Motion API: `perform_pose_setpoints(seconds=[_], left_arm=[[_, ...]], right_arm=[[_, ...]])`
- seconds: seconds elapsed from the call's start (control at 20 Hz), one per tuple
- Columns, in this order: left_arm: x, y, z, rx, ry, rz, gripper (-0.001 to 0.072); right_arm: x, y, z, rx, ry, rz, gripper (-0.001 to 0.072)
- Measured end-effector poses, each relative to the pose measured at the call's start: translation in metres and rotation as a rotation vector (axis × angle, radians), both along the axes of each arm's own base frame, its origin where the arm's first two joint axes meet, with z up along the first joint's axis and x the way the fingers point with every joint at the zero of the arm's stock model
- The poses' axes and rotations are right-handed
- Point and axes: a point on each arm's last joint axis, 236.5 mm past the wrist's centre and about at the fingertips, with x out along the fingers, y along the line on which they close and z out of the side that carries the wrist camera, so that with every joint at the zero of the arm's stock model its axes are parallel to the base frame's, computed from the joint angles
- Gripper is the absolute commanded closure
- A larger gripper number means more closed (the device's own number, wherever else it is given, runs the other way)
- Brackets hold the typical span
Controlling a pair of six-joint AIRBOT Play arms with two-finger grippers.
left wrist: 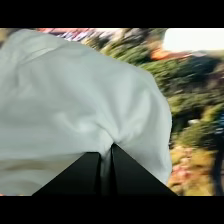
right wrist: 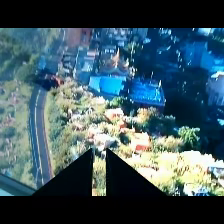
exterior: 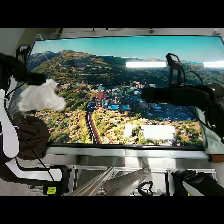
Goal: Fold the shirts.
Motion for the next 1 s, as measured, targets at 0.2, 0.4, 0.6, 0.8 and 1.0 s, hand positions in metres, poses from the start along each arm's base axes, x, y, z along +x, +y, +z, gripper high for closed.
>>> perform_pose_setpoints(seconds=[0.2, 0.4, 0.6, 0.8, 1.0], left_arm=[[-0.01, -0.145, 0.054, -0.13, -0.074, -0.198, 0.0693], [-0.056, -0.271, 0.022, -0.194, 0.05, -0.393, 0.0692], [-0.083, -0.358, -0.031, -0.213, 0.147, -0.495, 0.0039], [-0.078, -0.379, -0.028, -0.224, 0.162, -0.496, 0.0039], [-0.049, -0.298, -0.021, -0.211, 0.219, -0.327, 0.0039]], right_arm=[[0.007, -0.036, 0.03, -0.005, -0.036, -0.064, 0.041], [-0.002, -0.067, 0.026, -0.055, 0.017, -0.074, 0.0408], [-0.009, -0.074, 0.013, -0.082, 0.079, -0.052, 0.0192], [-0.005, -0.103, -0.003, -0.087, 0.153, -0.096, 0.0192], [0.002, -0.14, -0.036, -0.016, 0.291, -0.16, 0.0192]])
